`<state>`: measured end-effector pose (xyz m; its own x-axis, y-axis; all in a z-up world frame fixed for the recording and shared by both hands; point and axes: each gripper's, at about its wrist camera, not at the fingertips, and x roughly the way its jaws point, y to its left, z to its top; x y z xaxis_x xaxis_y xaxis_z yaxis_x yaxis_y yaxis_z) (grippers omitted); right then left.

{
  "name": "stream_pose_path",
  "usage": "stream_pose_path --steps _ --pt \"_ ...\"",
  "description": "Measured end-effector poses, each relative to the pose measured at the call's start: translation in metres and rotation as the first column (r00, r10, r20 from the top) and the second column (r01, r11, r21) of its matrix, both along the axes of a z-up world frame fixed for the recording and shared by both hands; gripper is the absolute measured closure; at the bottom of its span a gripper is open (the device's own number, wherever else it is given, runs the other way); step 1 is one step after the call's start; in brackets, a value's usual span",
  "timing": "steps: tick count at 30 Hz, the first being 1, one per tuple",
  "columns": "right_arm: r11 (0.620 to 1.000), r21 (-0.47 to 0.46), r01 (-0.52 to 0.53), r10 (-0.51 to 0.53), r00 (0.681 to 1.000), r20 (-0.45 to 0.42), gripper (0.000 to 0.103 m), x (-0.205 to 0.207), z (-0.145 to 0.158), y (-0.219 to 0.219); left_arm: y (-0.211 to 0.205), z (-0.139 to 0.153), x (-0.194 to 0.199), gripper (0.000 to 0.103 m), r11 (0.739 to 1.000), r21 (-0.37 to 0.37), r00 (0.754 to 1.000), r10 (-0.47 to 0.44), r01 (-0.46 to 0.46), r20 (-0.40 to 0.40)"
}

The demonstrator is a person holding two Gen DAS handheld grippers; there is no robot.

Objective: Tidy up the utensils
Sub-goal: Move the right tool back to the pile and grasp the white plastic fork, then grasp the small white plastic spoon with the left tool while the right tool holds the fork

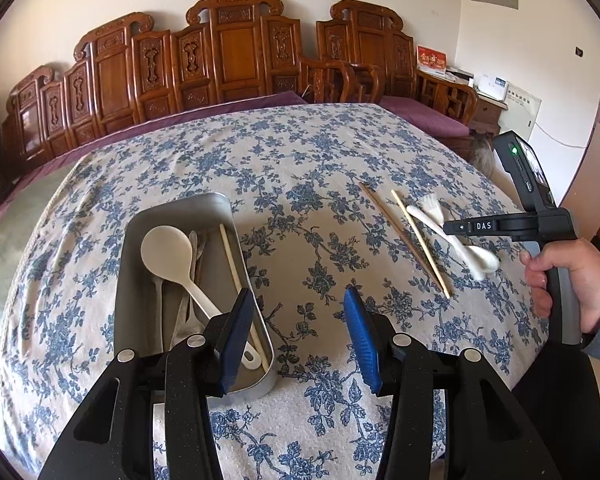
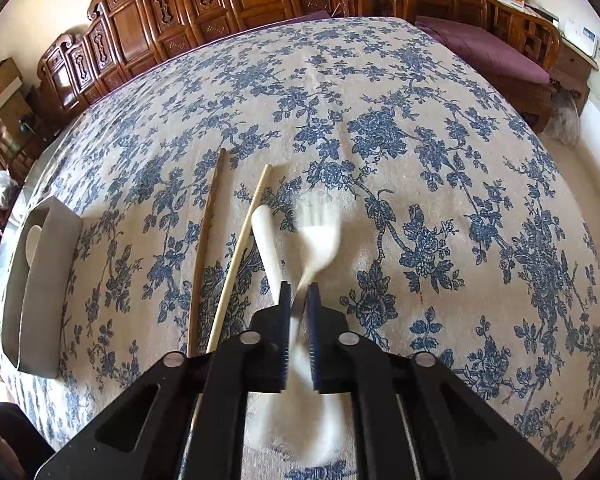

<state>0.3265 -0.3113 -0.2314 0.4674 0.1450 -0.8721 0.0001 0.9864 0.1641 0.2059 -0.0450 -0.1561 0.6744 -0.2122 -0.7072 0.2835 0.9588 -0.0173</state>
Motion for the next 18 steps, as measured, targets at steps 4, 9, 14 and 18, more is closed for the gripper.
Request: stream_pose_path --steps 4,9,14,18 --pt "1.000 -0.010 -0.025 0.025 1.000 0.016 0.099 -0.006 0.005 0.000 -0.006 0.002 -0.002 0.058 1.000 0.011 1.000 -0.006 0.006 0.004" --pt "0.999 0.023 -0.045 0.044 0.997 0.060 0.099 -0.016 0.023 -0.006 -0.018 0.002 0.000 0.058 1.000 0.002 1.000 -0.015 0.015 -0.010" --pt "0.997 0.018 -0.070 0.067 0.990 0.120 0.099 -0.034 0.049 -0.020 -0.039 0.000 0.008 0.058 0.999 0.000 0.999 -0.041 0.041 -0.026" --pt "0.997 -0.007 -0.078 0.078 0.987 0.141 0.099 -0.051 0.057 -0.039 -0.062 -0.003 0.017 0.058 0.998 0.003 0.997 -0.067 0.067 -0.040"
